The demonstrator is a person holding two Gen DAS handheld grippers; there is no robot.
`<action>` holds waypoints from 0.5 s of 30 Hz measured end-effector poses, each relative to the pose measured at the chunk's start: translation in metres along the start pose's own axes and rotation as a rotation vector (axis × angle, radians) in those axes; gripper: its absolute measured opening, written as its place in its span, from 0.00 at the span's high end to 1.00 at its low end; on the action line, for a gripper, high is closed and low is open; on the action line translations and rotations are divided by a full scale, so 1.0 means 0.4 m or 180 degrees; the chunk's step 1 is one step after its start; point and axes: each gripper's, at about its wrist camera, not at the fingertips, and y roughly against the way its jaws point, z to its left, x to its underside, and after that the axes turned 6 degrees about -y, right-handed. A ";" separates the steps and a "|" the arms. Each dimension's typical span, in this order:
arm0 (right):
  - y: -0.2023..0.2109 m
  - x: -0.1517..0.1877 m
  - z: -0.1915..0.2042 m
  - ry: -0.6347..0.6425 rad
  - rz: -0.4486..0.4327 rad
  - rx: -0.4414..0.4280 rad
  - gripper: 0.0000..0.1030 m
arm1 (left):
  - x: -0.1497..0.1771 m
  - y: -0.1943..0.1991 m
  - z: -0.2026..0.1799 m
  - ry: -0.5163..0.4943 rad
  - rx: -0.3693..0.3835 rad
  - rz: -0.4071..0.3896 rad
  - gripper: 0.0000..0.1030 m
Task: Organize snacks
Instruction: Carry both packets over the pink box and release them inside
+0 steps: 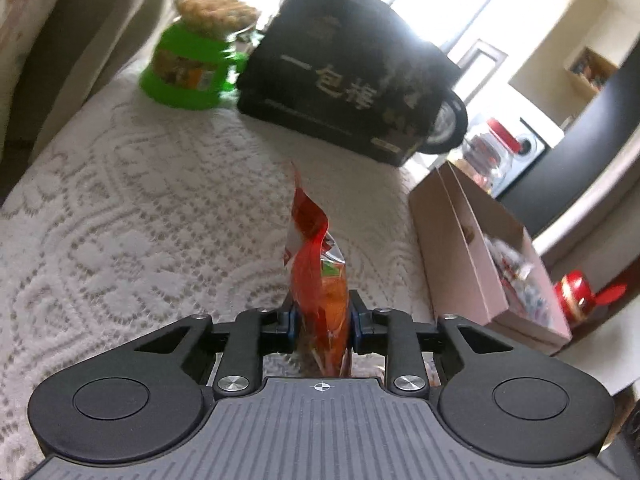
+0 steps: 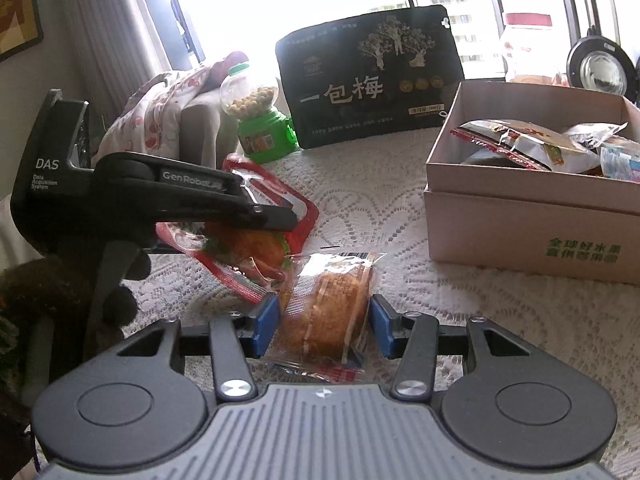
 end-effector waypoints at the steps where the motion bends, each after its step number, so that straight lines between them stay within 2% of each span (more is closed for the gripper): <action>1: 0.000 0.000 -0.001 -0.0004 0.0001 -0.0003 0.53 | 0.002 0.009 0.008 0.0061 0.0017 0.0010 0.73; 8: 0.029 -0.001 0.003 0.0090 0.0068 0.0101 0.53 | 0.059 0.119 -0.013 -0.0022 0.0187 0.0018 0.74; 15: 0.164 0.022 -0.008 0.0325 0.0097 0.0308 0.55 | 0.145 0.203 -0.118 -0.0246 0.0550 0.0107 0.74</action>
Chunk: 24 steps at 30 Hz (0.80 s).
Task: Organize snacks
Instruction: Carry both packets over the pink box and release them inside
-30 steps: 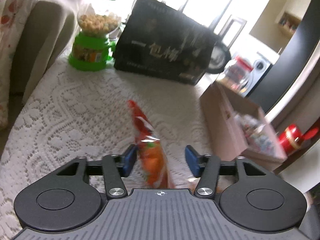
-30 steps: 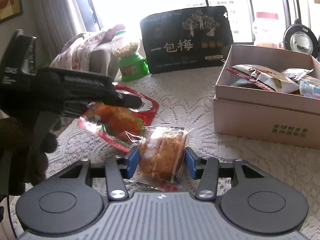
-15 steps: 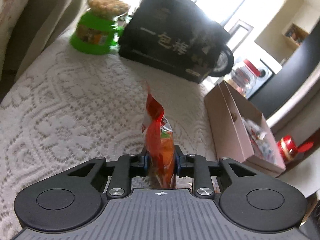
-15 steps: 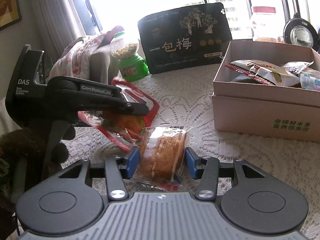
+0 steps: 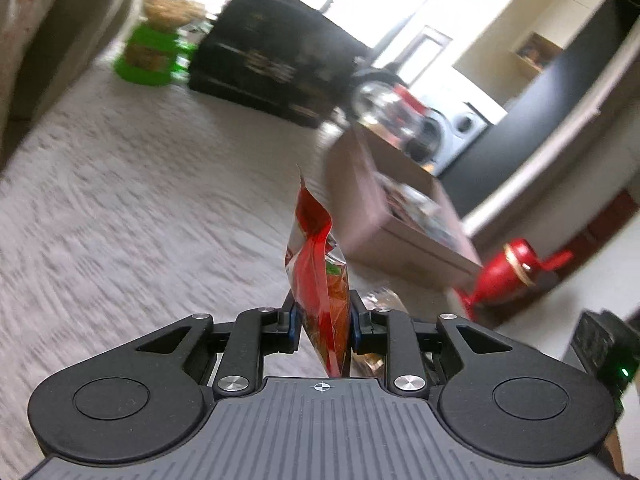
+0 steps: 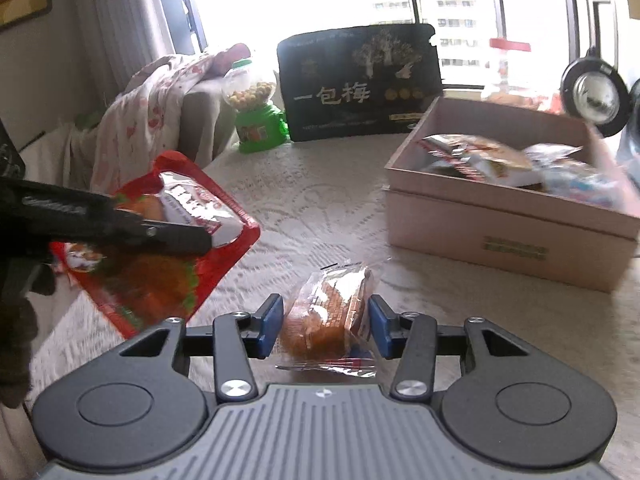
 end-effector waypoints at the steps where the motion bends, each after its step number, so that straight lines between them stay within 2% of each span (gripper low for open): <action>1: 0.021 0.007 -0.006 0.0008 0.0006 0.0040 0.56 | 0.011 -0.001 -0.017 -0.0027 0.0061 0.0034 0.74; 4: 0.084 0.031 -0.031 0.0011 -0.0006 0.0167 0.56 | 0.051 -0.018 -0.076 -0.0154 0.0231 0.0166 0.74; 8: 0.160 0.054 -0.060 0.0039 -0.0102 0.0373 0.56 | 0.095 -0.044 -0.140 -0.0305 0.0320 0.0279 0.74; 12: 0.227 0.044 -0.083 0.0025 -0.0243 0.0416 0.57 | 0.086 -0.052 -0.204 -0.0442 0.0472 0.0278 0.74; 18: 0.319 -0.057 -0.129 -0.0022 -0.0683 0.0487 0.57 | -0.034 -0.050 -0.282 -0.0607 0.0592 -0.0060 0.74; 21: 0.340 -0.132 -0.156 0.0030 -0.0955 0.0615 0.57 | -0.145 -0.106 -0.304 -0.0584 0.0610 -0.0207 0.74; 24: 0.324 -0.208 -0.200 -0.0051 -0.1051 0.0695 0.57 | -0.244 -0.202 -0.299 -0.0420 0.0642 -0.0249 0.74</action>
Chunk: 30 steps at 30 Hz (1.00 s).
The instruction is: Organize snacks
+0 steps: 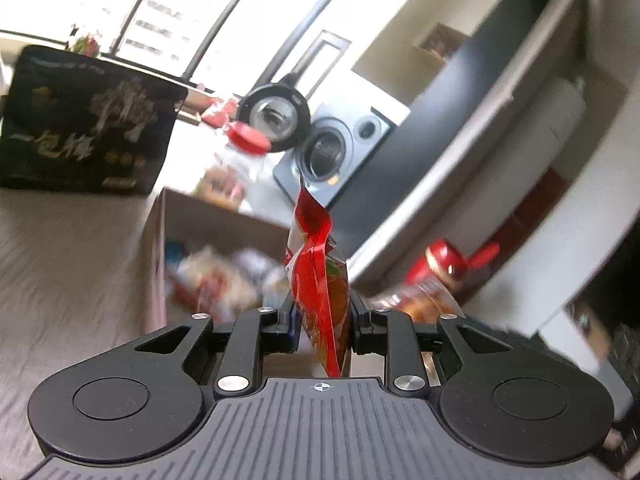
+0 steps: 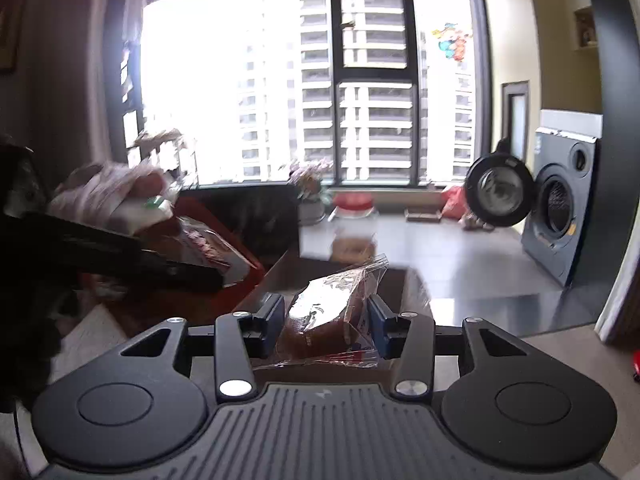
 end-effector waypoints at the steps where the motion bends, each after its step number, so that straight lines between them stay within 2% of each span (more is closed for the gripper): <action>1: -0.020 -0.016 -0.012 -0.0030 -0.0002 0.0034 0.57 | -0.023 -0.041 0.014 0.0047 0.0013 -0.0002 0.74; 5: -0.111 -0.058 -0.055 -0.0117 0.0056 0.0183 0.57 | -0.071 -0.204 0.095 0.0317 0.0165 0.0115 0.73; 7: -0.149 -0.066 -0.074 -0.0176 0.0114 0.0247 0.57 | -0.075 -0.274 0.147 0.0486 0.0027 0.0276 0.68; 9: -0.177 -0.066 -0.088 -0.0233 0.0165 0.0302 0.57 | -0.072 -0.291 0.189 0.0555 -0.0166 0.0264 0.61; 12: -0.219 -0.063 -0.094 -0.0272 0.0225 0.0276 0.57 | -0.073 -0.244 0.225 0.0483 -0.0195 0.0093 0.61; 15: -0.277 -0.070 -0.073 -0.0311 0.0288 0.0214 0.57 | -0.073 -0.165 0.233 0.0309 -0.0322 -0.0131 0.61; 18: -0.341 -0.080 -0.048 -0.0457 0.0236 0.0058 0.57 | -0.069 -0.092 0.229 0.0145 -0.0547 -0.0246 0.61; 22: -0.390 -0.083 -0.044 -0.0603 0.0277 0.0185 0.54 | -0.011 -0.008 0.168 -0.0140 -0.0887 -0.0236 0.61; 24: -0.373 -0.063 -0.046 -0.0671 0.0343 0.0137 0.54 | 0.045 0.015 0.129 -0.0303 -0.0973 -0.0124 0.61; 27: -0.291 -0.007 -0.032 -0.0552 0.0404 0.0080 0.52 | 0.147 0.024 0.068 -0.0548 -0.1112 0.0034 0.61; 30: -0.190 0.076 -0.008 -0.0319 0.0438 0.0134 0.42 | 0.255 0.026 0.018 -0.0696 -0.1288 0.0134 0.61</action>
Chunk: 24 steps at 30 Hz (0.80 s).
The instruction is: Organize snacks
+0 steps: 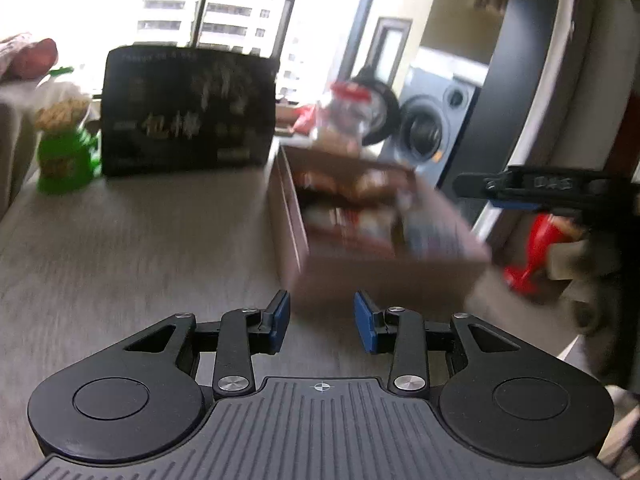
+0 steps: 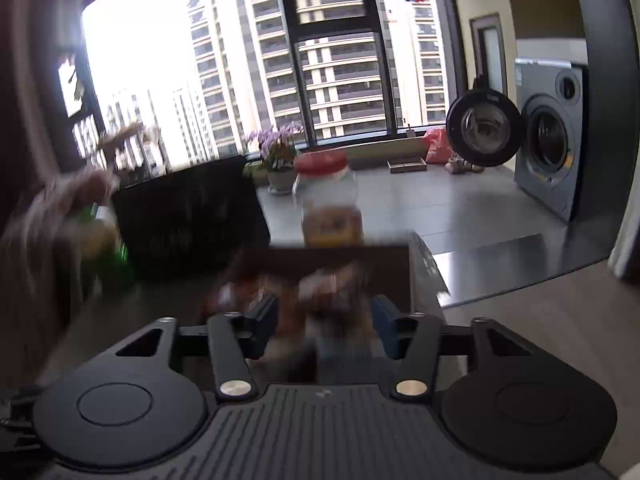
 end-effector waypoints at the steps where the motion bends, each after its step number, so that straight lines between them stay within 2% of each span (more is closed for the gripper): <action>1: 0.027 0.039 0.004 0.0050 0.0012 0.0036 0.40 | 0.034 0.010 -0.015 -0.0015 -0.0040 0.0020 0.61; 6: 0.093 0.205 -0.003 0.0024 0.0185 0.0202 0.36 | 0.129 0.016 -0.086 -0.0179 -0.0270 0.0061 0.61; 11: 0.078 0.304 -0.020 -0.0145 0.0373 0.0255 0.36 | 0.148 0.006 -0.121 -0.0309 -0.0320 0.0133 0.61; 14: 0.077 0.320 -0.021 -0.0150 0.0328 0.0295 0.35 | 0.153 -0.003 -0.142 -0.0442 -0.0412 0.0124 0.60; 18: 0.075 0.321 -0.021 -0.0136 0.0315 0.0321 0.35 | 0.156 -0.006 -0.149 -0.0434 -0.0456 0.0107 0.59; 24: 0.063 0.320 0.011 0.0101 0.0365 0.0469 0.31 | 0.160 -0.010 -0.158 -0.0468 -0.0540 0.0089 0.59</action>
